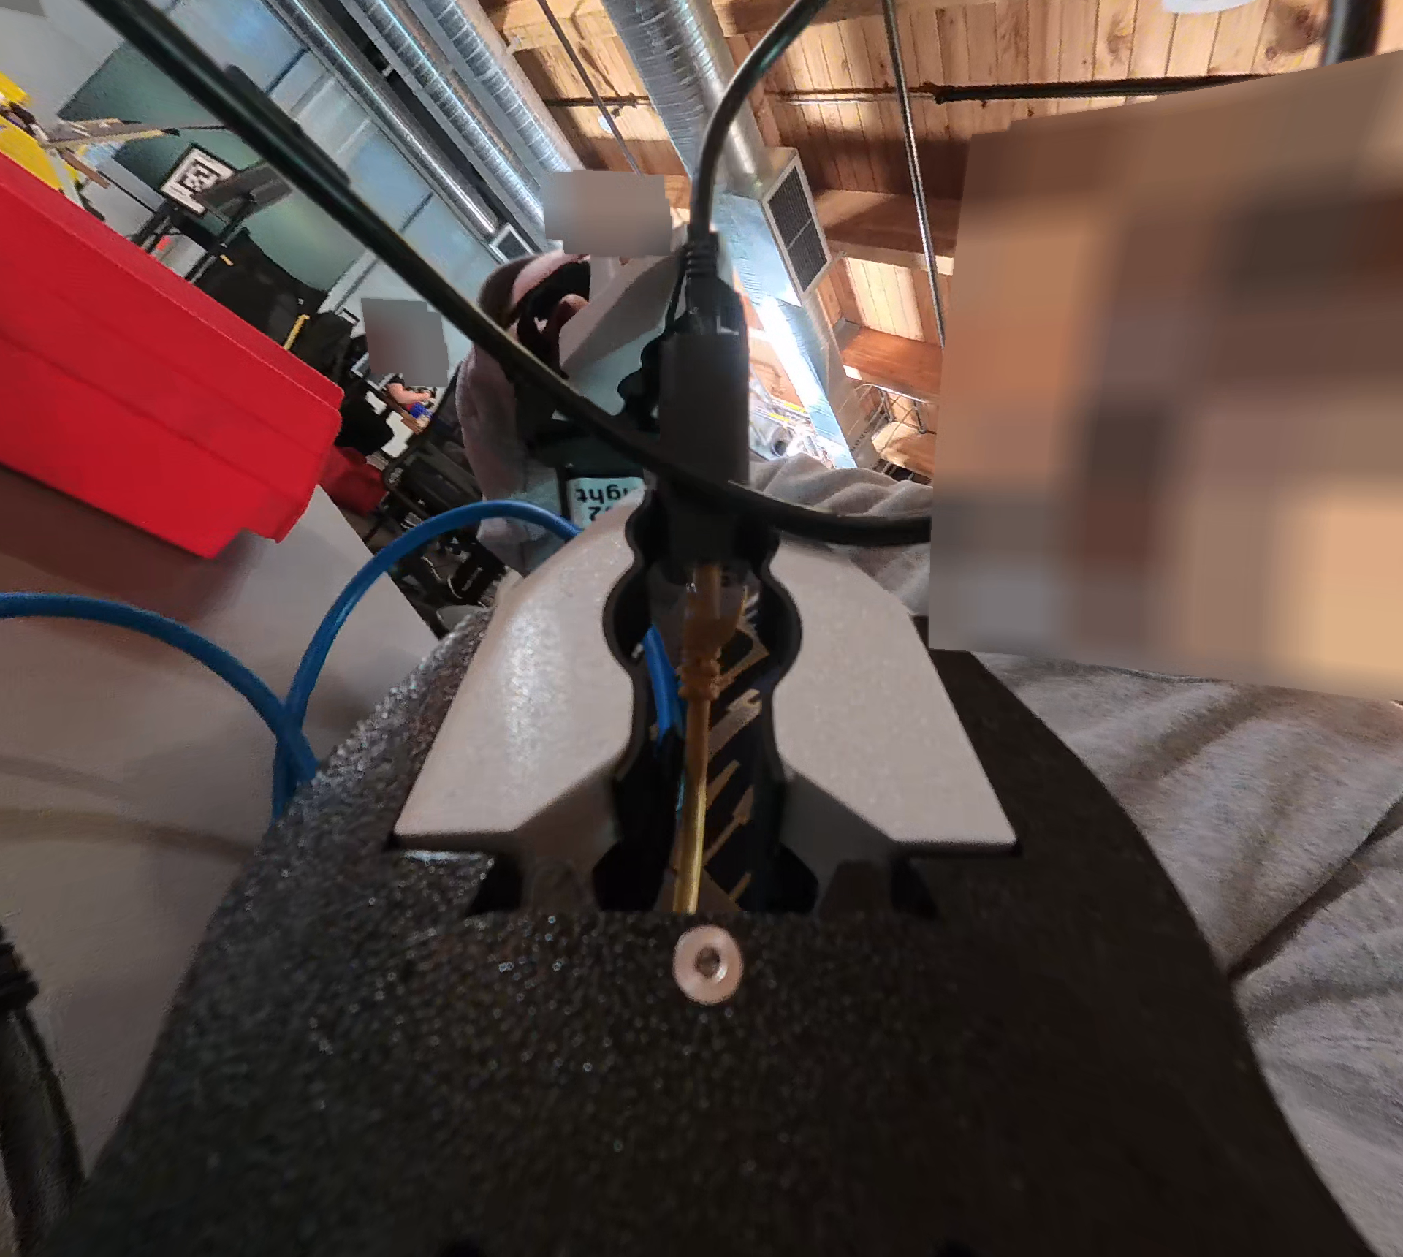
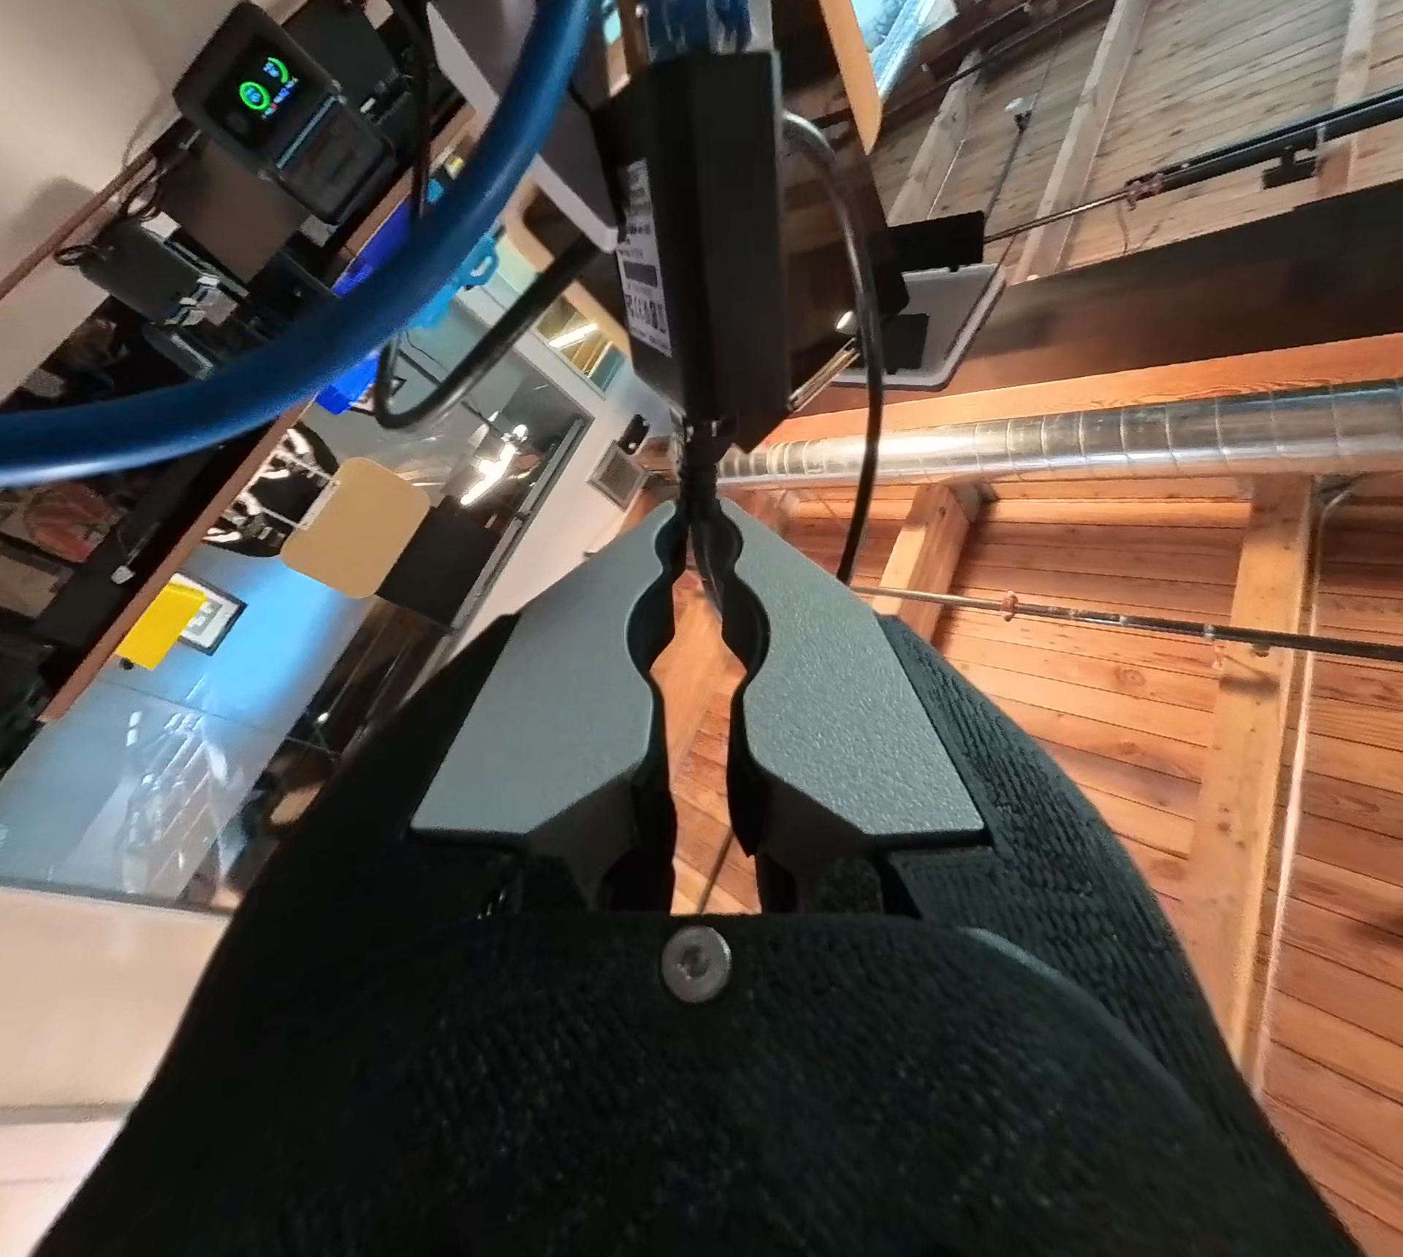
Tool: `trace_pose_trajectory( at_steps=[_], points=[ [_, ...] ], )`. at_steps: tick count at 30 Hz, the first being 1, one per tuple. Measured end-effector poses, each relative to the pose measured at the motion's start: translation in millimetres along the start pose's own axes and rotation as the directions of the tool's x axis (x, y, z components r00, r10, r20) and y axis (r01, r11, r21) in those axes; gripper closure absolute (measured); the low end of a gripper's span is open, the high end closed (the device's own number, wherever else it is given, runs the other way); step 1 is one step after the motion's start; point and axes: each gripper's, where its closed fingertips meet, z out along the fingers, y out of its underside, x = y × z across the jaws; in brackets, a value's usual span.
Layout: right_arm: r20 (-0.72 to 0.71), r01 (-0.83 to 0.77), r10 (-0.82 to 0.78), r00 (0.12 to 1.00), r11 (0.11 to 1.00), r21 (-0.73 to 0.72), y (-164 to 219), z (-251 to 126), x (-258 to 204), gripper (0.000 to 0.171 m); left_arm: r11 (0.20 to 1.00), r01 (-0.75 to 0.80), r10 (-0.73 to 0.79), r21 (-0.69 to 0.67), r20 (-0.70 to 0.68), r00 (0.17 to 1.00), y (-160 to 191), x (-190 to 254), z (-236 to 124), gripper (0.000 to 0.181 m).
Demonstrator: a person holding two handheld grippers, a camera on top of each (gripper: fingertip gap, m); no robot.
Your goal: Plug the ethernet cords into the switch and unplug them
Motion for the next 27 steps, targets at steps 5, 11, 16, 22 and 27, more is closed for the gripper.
trace_pose_trajectory(
  at_steps=[5,11,16,22,27],
  points=[
    [0.004,-0.132,0.133,0.991,0.988,-0.081,18.1,5.6,6.8,0.165,0.980,-0.198,0.195,0.038,0.073,0.978,-10.7,0.1,-0.8,0.161],
    [0.085,-0.843,0.883,0.461,0.466,-0.269,47.5,2.8,-8.0,0.157,0.915,-0.398,0.383,0.065,0.168,0.908,-24.2,3.7,-5.4,0.160],
    [0.264,-0.731,0.682,-0.682,-0.623,-0.279,21.4,11.8,16.5,0.137,0.880,-0.473,0.452,0.041,0.232,0.861,-26.1,-2.0,-7.0,0.160],
    [0.276,-0.412,0.325,-0.904,-0.835,-0.366,5.2,28.3,6.9,0.141,0.870,-0.494,0.478,0.000,0.250,0.842,-23.2,-5.3,-5.0,0.160],
    [0.287,-0.452,0.368,-0.884,-0.830,-0.327,1.1,32.4,5.2,0.164,0.831,-0.555,0.537,-0.040,0.321,0.780,-27.2,-11.6,-8.8,0.160]
  ],
)
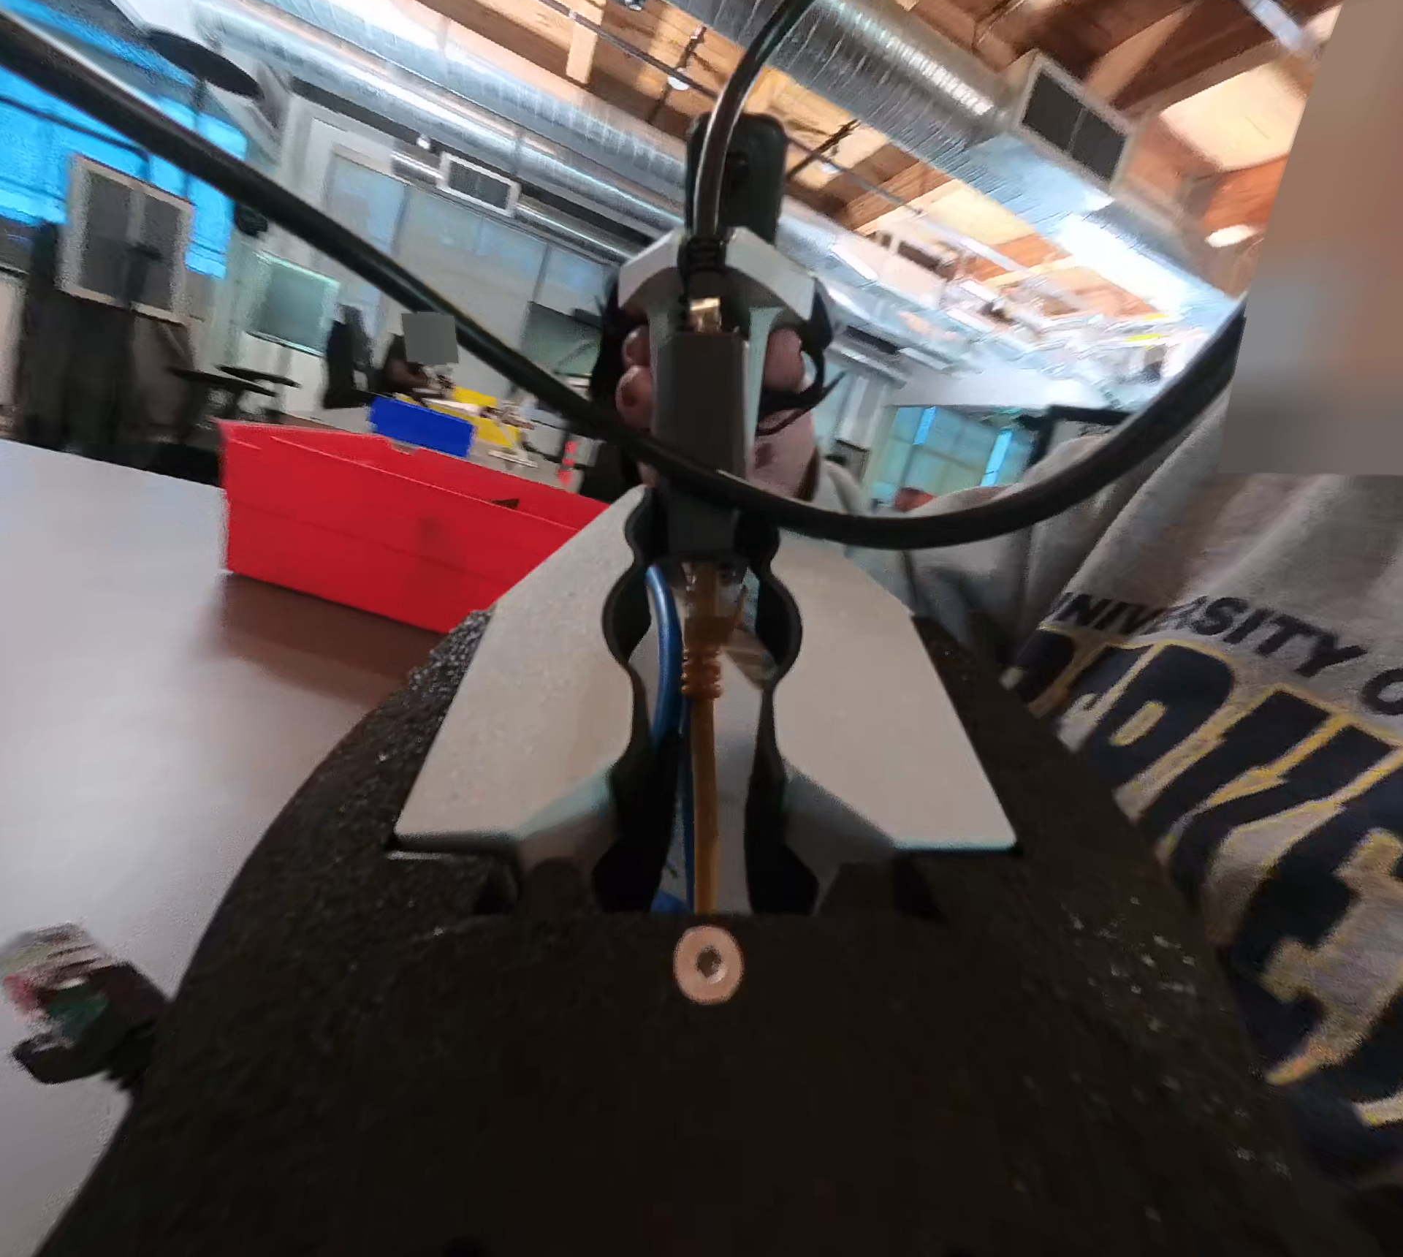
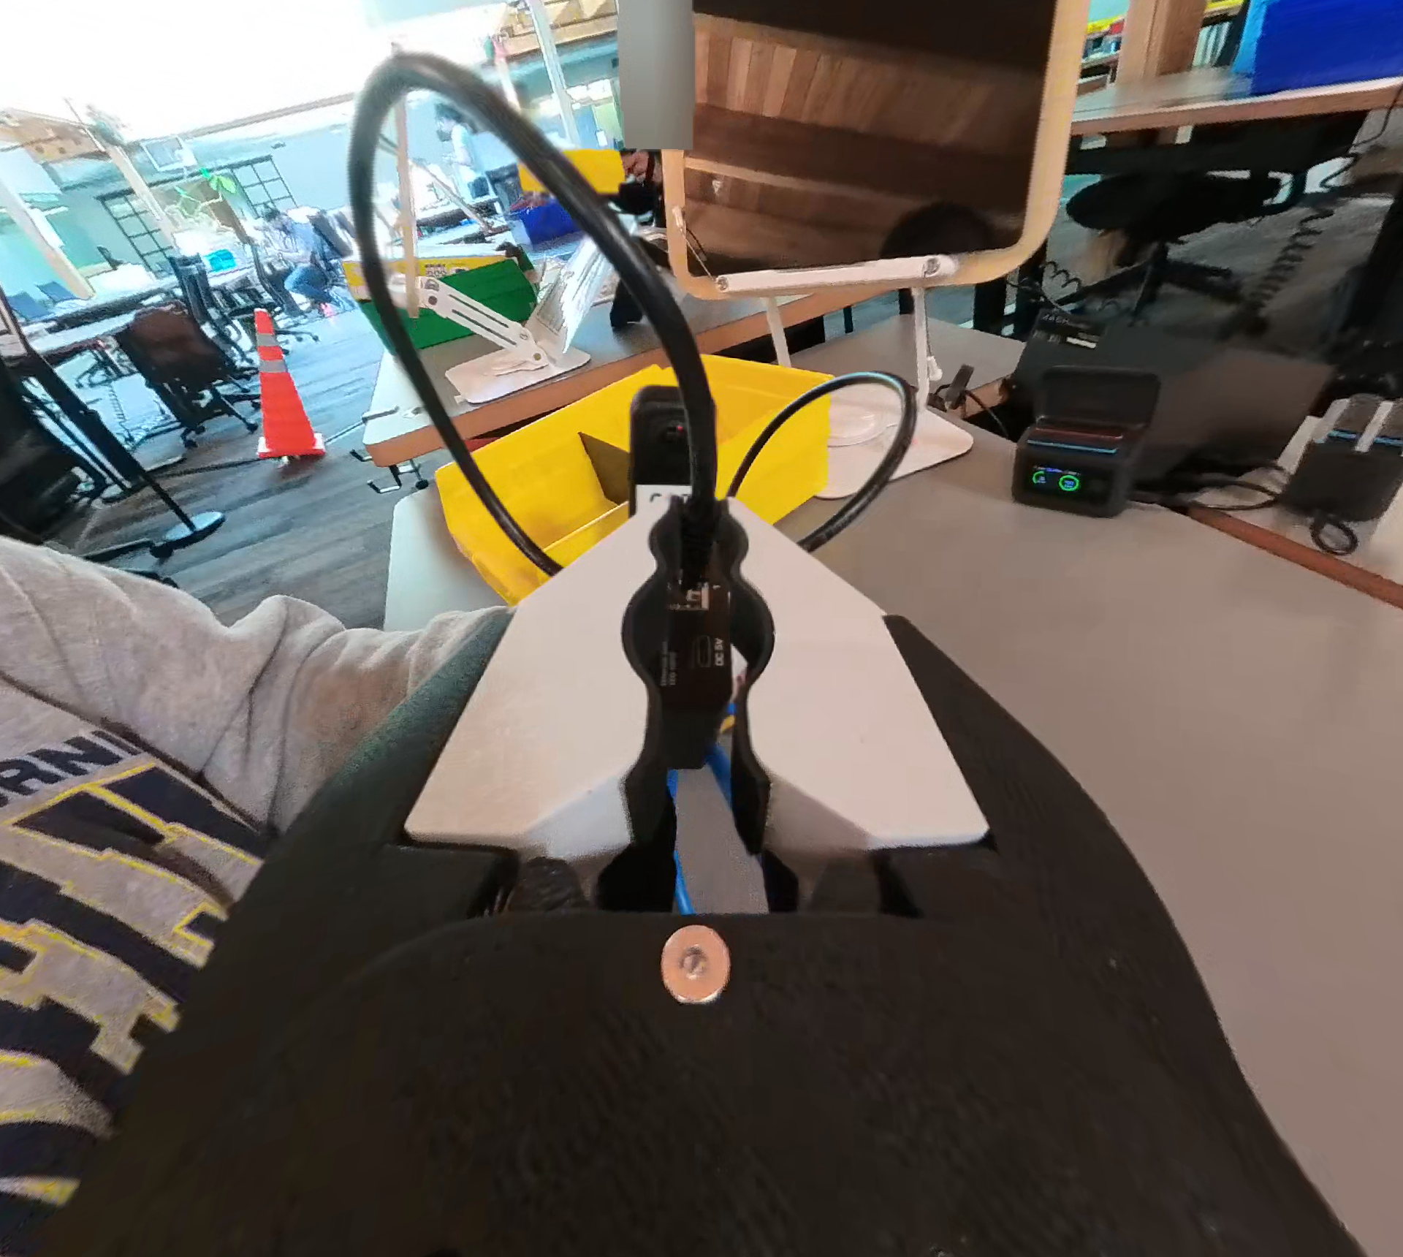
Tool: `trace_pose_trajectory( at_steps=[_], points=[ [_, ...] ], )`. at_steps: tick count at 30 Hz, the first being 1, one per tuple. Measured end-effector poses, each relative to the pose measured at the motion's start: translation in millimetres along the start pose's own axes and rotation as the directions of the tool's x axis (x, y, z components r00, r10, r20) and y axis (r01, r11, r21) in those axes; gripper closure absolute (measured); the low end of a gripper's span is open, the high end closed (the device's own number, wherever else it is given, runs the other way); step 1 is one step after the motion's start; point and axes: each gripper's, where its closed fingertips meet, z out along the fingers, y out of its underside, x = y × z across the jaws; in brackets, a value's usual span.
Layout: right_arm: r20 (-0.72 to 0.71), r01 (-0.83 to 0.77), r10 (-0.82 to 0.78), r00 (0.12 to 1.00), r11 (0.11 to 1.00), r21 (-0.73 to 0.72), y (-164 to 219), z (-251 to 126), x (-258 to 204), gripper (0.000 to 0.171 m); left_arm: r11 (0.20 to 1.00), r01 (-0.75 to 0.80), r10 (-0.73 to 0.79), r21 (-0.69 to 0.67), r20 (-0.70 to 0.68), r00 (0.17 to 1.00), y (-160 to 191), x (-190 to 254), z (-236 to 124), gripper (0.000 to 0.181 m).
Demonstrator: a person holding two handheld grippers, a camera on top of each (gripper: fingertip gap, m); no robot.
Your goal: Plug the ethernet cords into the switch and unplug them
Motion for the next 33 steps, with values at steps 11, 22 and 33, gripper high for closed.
trace_pose_trajectory(
  at_steps=[11,22,33],
  points=[
    [0.022,0.003,-0.004,1.000,0.999,0.042,5.6,-2.8,-3.8,0.164,0.997,-0.078,0.078,-0.010,0.046,0.996,4.3,0.5,3.8,0.161],
    [0.013,-0.031,0.030,0.999,0.997,0.064,10.1,-5.3,-5.6,0.164,0.996,-0.088,0.090,-0.032,0.054,0.995,8.8,0.8,6.6,0.161],
    [0.072,0.063,-0.064,0.995,0.998,0.010,22.1,1.2,-13.8,0.140,0.975,-0.139,0.140,-0.175,-0.010,0.990,37.3,8.0,22.7,0.160]
  ],
)
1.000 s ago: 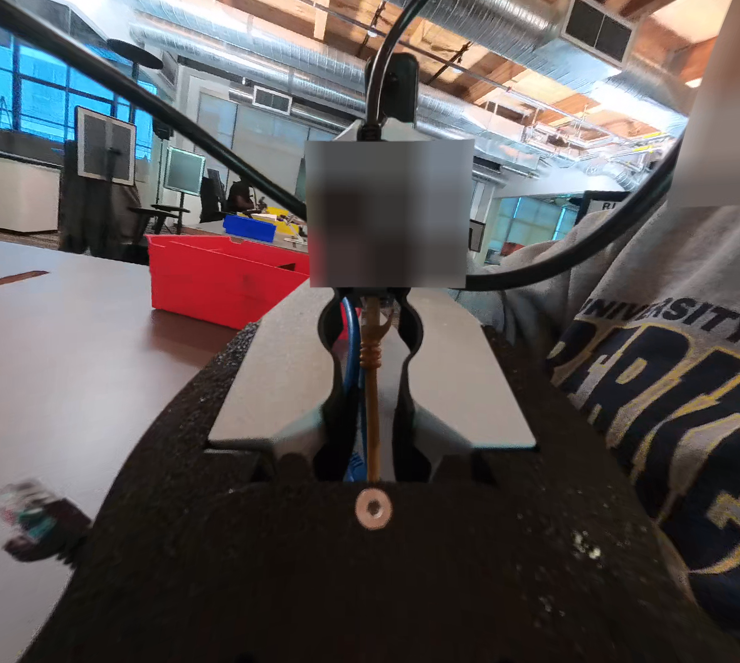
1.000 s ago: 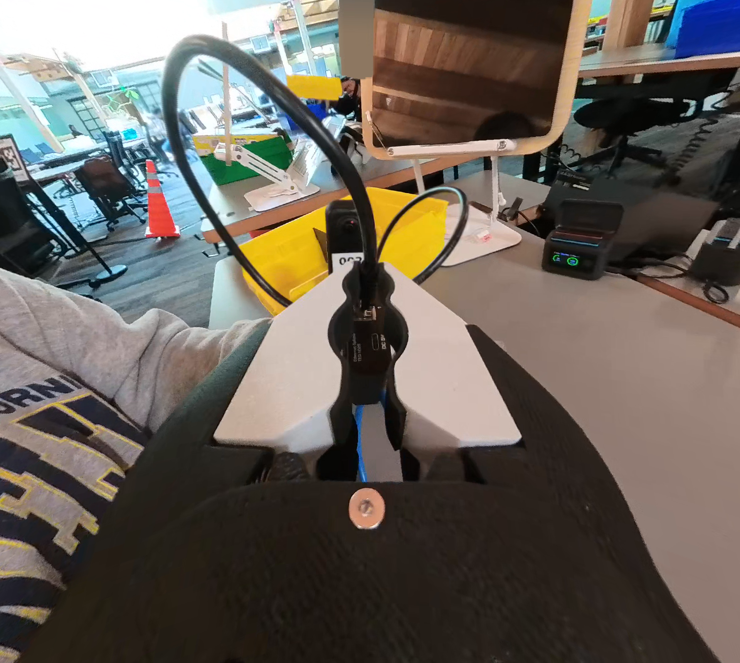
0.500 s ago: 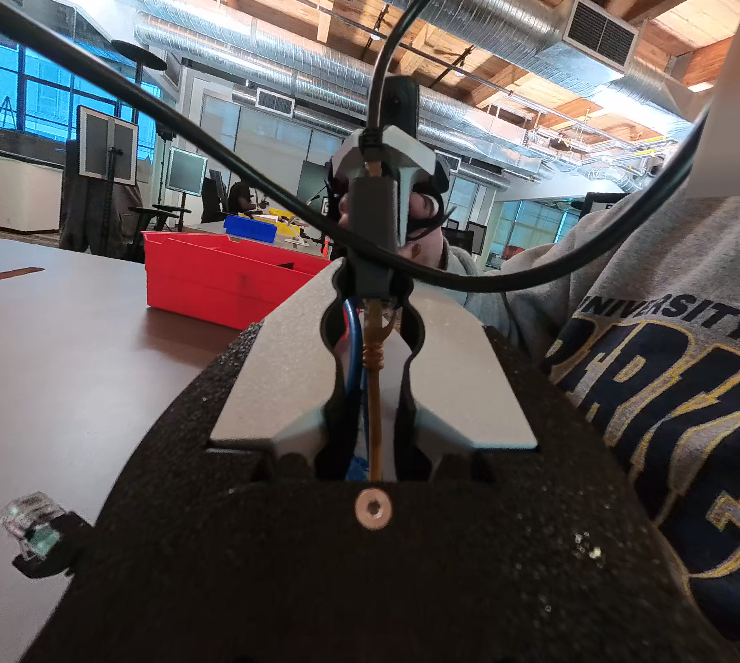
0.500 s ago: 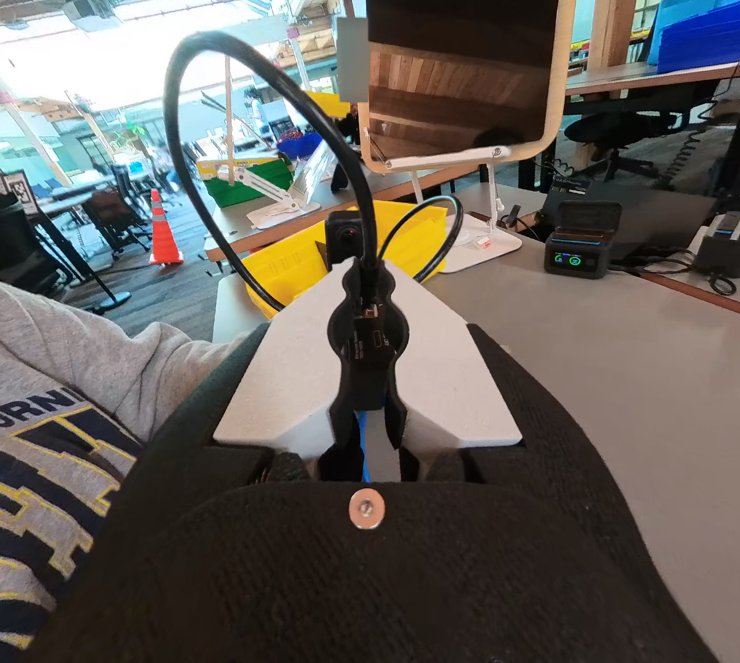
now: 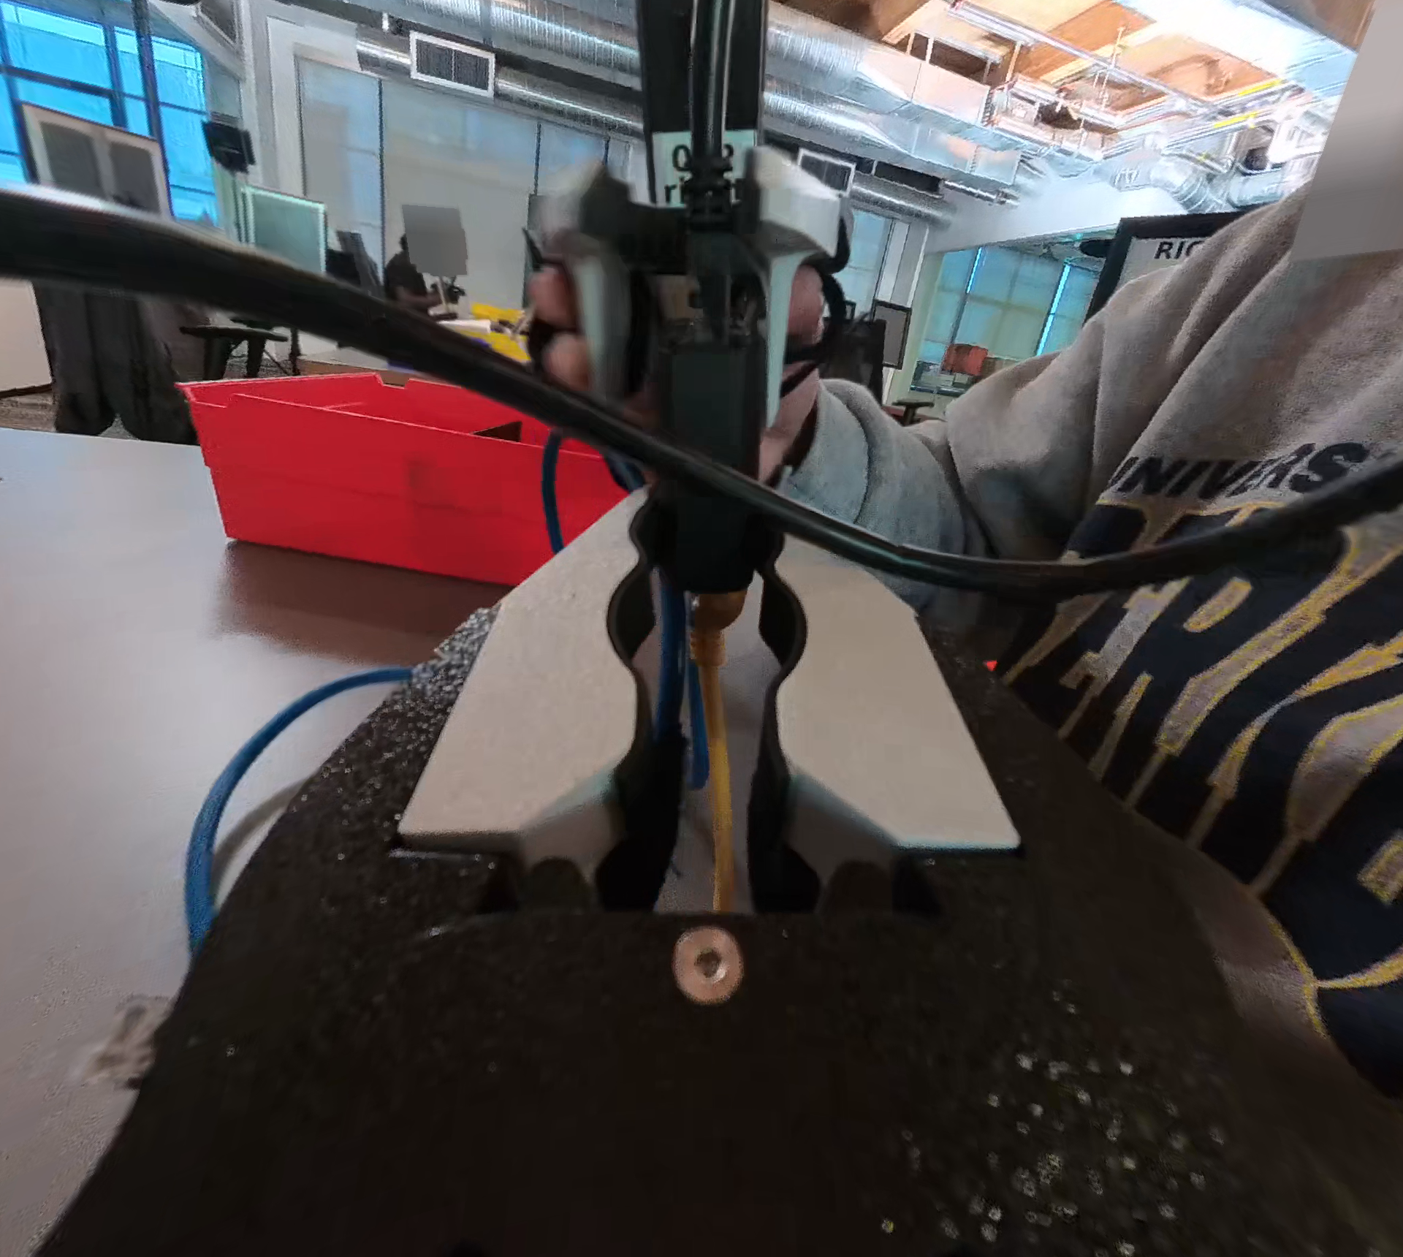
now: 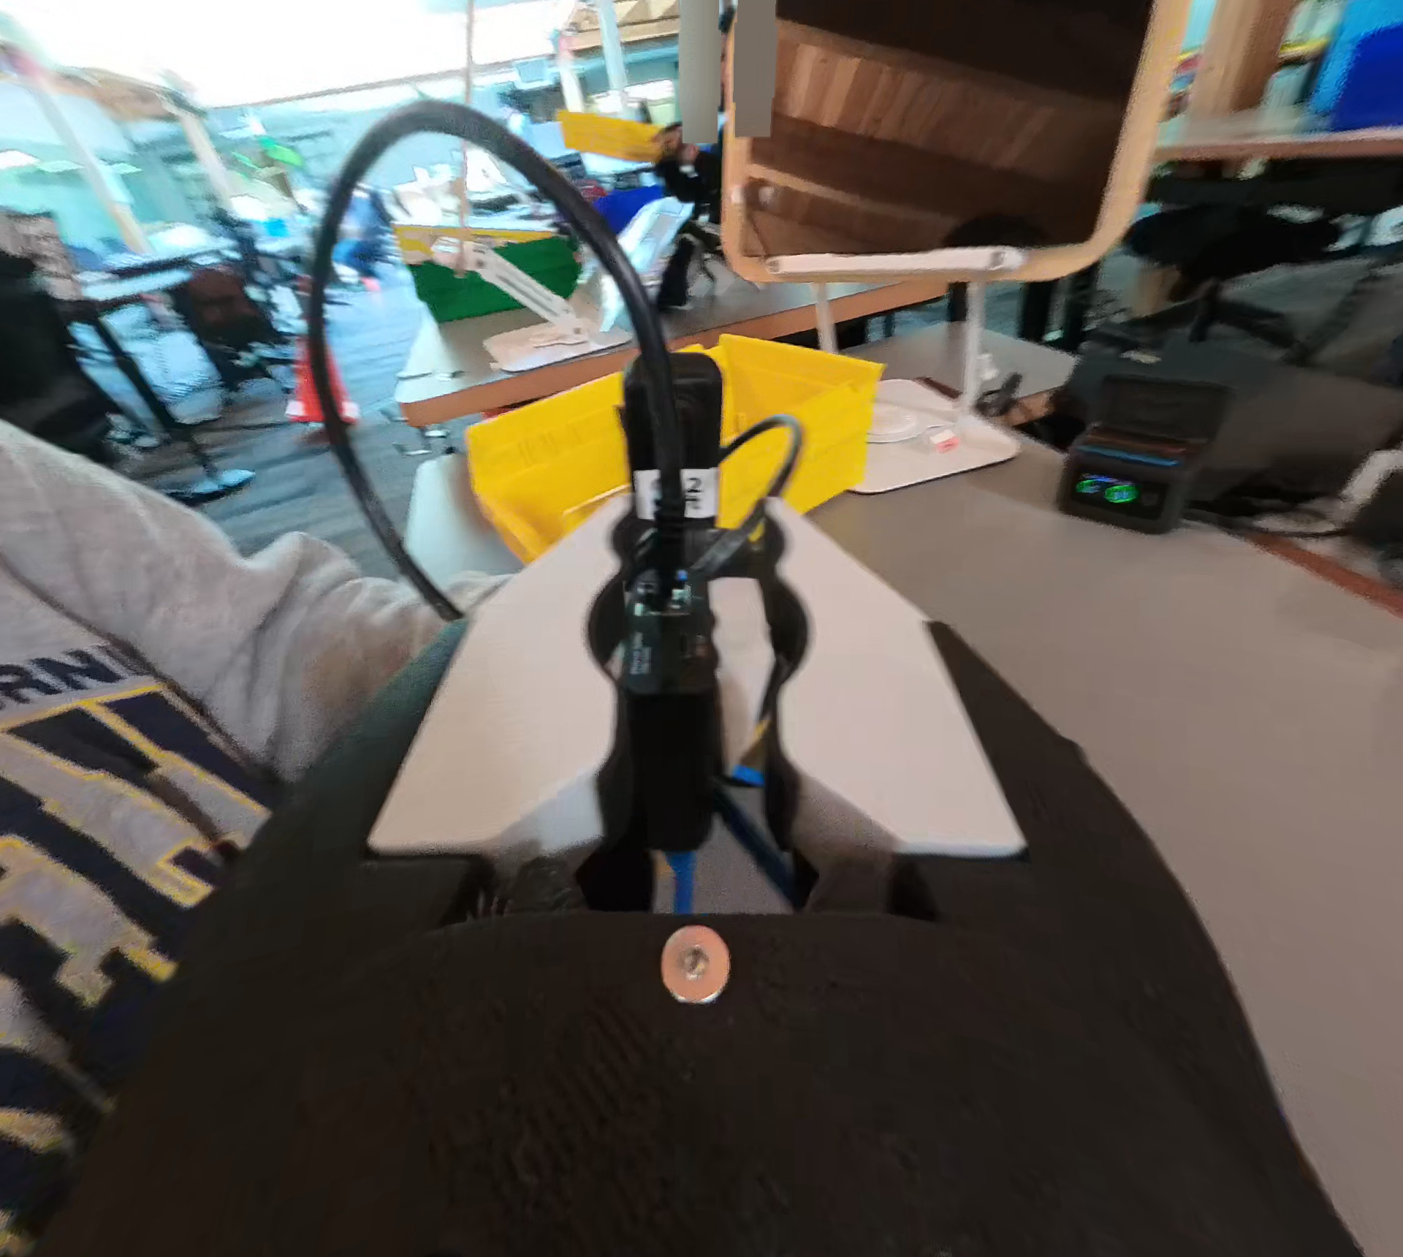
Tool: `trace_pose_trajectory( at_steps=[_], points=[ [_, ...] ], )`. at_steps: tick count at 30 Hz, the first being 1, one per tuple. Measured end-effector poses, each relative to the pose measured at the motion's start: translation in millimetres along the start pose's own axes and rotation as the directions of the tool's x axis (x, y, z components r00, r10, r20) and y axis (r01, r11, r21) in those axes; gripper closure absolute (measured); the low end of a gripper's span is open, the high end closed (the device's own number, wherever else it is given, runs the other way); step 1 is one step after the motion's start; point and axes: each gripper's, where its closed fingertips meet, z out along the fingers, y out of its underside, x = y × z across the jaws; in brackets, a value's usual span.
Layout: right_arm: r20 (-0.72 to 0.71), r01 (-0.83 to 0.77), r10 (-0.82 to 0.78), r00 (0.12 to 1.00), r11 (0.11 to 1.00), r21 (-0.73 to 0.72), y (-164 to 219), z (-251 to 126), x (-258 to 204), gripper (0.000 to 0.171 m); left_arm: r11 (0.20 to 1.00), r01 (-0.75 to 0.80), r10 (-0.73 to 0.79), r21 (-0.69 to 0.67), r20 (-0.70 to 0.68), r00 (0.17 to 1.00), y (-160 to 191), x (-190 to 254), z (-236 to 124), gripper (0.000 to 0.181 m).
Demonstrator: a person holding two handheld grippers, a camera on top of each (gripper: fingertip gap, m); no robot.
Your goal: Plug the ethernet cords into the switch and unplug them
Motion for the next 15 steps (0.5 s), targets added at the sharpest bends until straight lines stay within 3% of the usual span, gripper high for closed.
trace_pose_trajectory(
  at_steps=[1,2,4,7,9,12,15],
  points=[
    [-0.036,0.029,-0.029,0.999,1.000,0.001,-2.0,-4.1,4.7,0.120,1.000,-0.007,0.007,0.005,0.013,1.000,-0.9,-1.6,-2.2,0.160],
    [-0.065,0.046,-0.046,0.997,0.999,-0.009,-2.5,-9.6,8.6,0.112,1.000,-0.015,0.015,0.014,0.029,0.999,-3.2,-4.0,-4.7,0.160],
    [-0.100,0.062,-0.072,0.992,0.994,-0.093,9.4,-19.2,14.2,0.111,0.999,-0.021,0.020,0.029,0.028,0.999,-7.9,-3.9,-7.7,0.160],
    [-0.049,0.008,-0.018,0.999,0.980,-0.197,33.7,-23.1,6.1,0.123,1.000,-0.020,0.020,0.012,-0.005,1.000,-6.6,1.4,-5.7,0.160],
    [0.001,-0.012,0.012,1.000,0.981,-0.191,37.0,-24.0,-3.4,0.150,1.000,-0.018,0.018,0.007,0.011,1.000,-4.8,-1.0,-3.9,0.160],
    [-0.044,0.035,-0.045,0.998,0.980,-0.194,36.8,-26.9,0.5,0.150,0.998,-0.041,0.039,0.036,0.056,0.998,-5.1,-7.1,-2.3,0.158],
    [-0.216,0.115,-0.143,0.966,0.984,-0.137,17.9,-39.9,20.9,0.151,0.987,-0.133,0.115,0.090,0.178,0.977,-17.0,-15.7,-4.5,0.119]
  ],
)
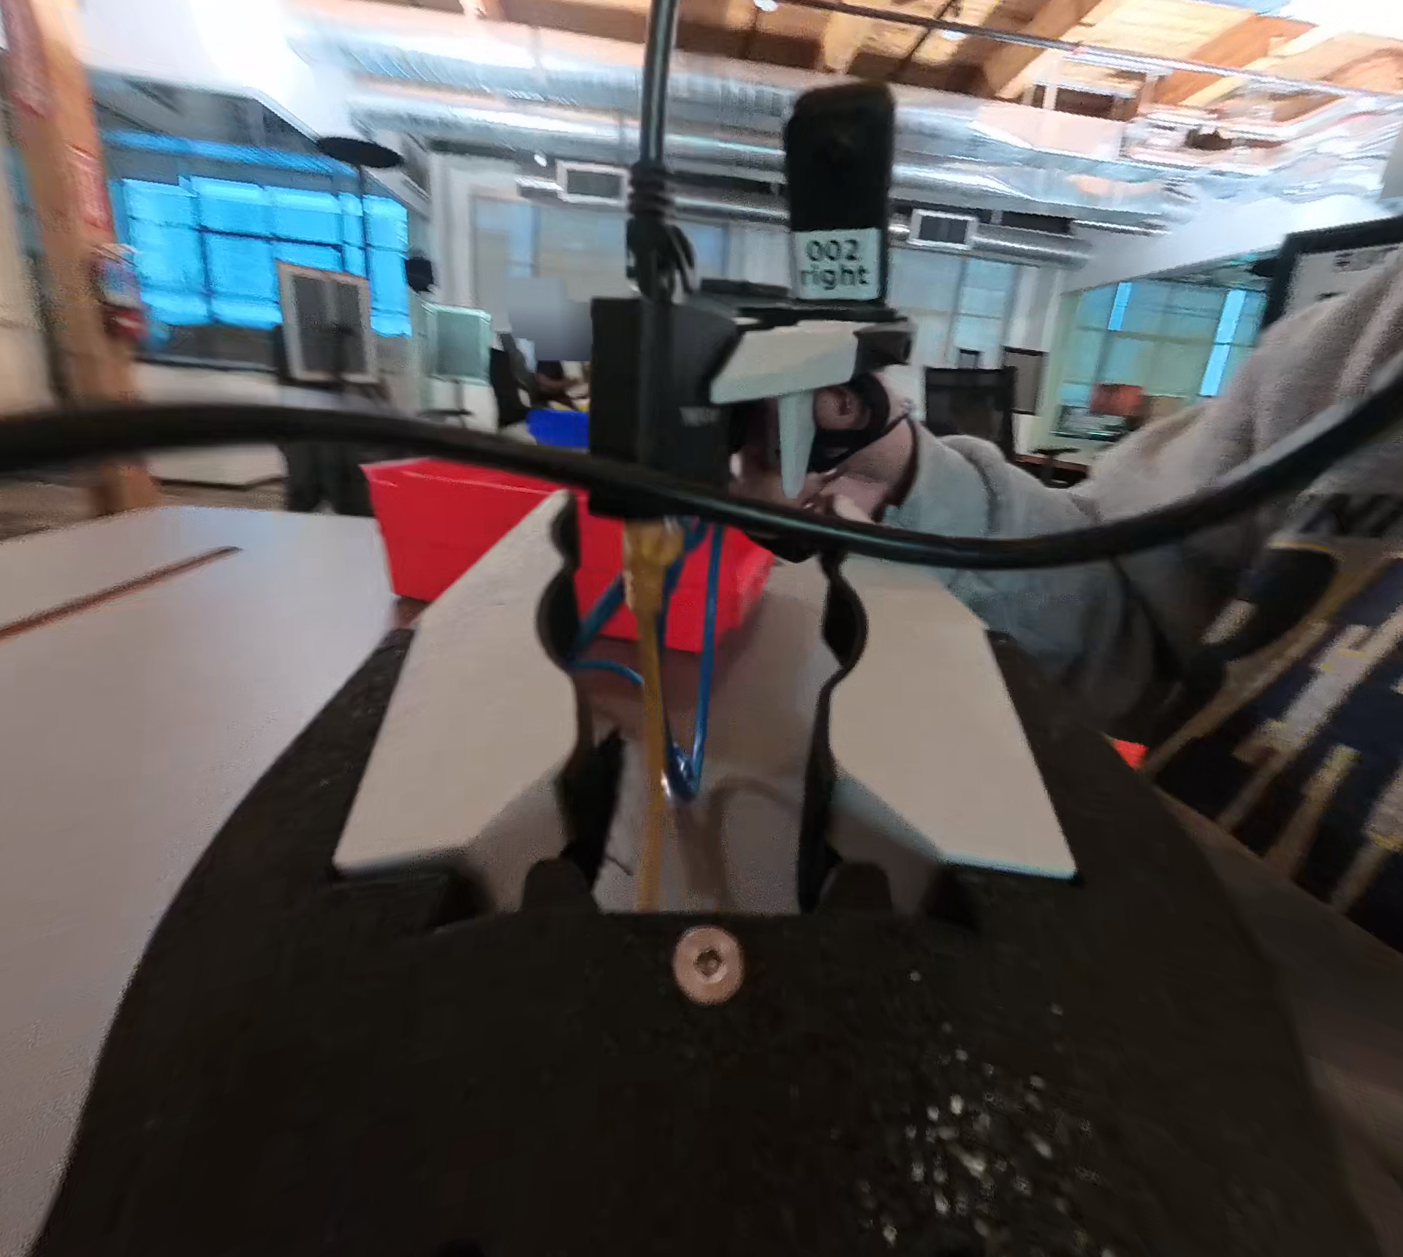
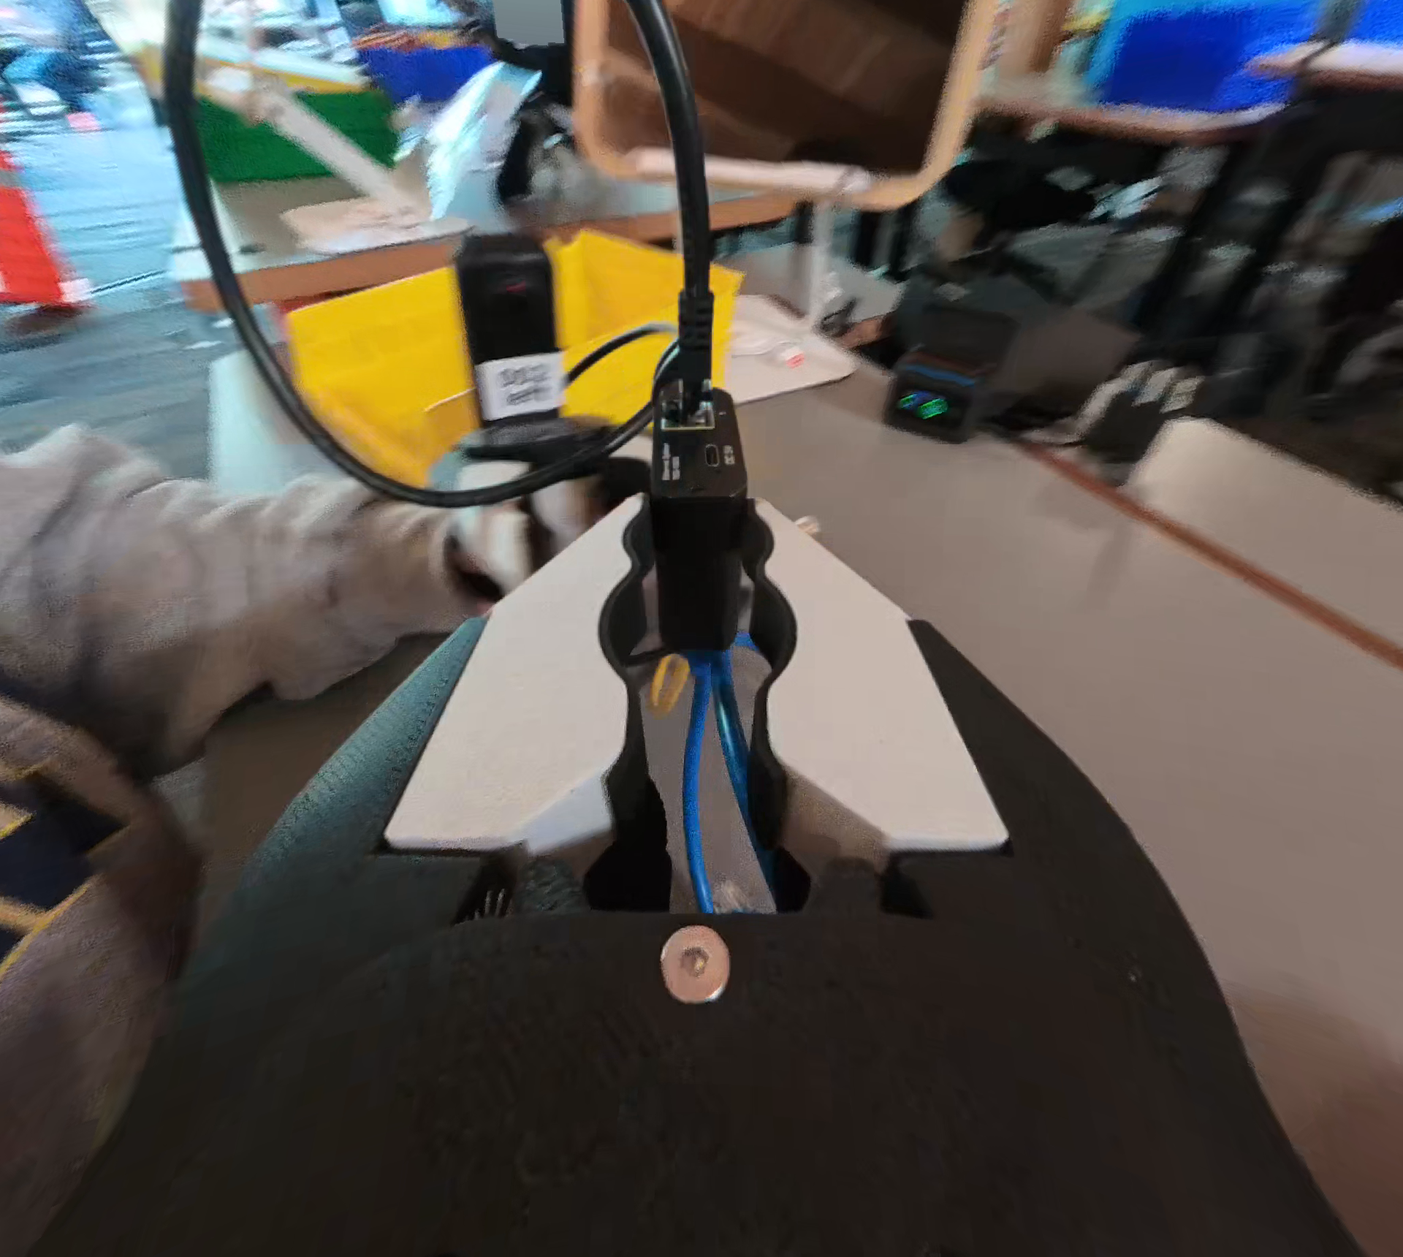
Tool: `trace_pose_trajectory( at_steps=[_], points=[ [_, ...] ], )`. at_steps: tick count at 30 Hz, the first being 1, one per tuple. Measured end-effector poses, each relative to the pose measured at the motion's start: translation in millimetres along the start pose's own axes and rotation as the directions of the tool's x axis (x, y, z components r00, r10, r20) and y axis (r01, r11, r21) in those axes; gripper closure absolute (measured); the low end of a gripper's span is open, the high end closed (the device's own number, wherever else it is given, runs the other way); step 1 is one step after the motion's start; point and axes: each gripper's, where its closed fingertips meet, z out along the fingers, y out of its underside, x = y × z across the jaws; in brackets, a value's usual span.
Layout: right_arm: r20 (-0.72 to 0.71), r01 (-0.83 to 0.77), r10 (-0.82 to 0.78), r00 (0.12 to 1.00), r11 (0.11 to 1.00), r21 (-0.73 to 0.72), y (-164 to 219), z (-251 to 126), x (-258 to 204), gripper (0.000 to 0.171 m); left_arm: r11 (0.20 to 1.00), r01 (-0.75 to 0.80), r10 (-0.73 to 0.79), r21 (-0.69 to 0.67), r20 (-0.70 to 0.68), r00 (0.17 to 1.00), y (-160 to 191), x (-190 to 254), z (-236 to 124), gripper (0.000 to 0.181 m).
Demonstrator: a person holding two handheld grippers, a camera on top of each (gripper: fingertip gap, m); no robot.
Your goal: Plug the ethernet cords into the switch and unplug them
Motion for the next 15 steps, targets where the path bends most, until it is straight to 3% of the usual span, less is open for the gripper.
trace_pose_trajectory(
  at_steps=[2,3,9,15],
  points=[
    [-0.127,0.052,-0.042,0.991,0.996,0.072,-19.1,-18.0,21.2,0.151,0.999,-0.045,0.044,0.020,0.037,0.998,-6.6,-0.7,-1.5,0.099],
    [-0.186,0.080,-0.059,0.981,0.992,0.102,-29.5,-28.8,30.8,0.151,0.999,-0.034,0.034,0.020,0.010,0.999,-8.7,4.1,-1.5,0.097],
    [-0.377,0.278,-0.193,0.906,0.942,0.187,-104.2,-94.1,57.3,0.150,0.997,0.024,-0.013,0.072,-0.147,0.989,-22.1,28.0,-3.4,0.105],
    [-0.483,0.396,-0.314,0.817,0.915,0.075,-160.6,-150.0,93.8,0.151,0.994,0.110,-0.106,0.016,-0.158,0.982,-10.9,23.5,-1.6,0.112]
  ],
)
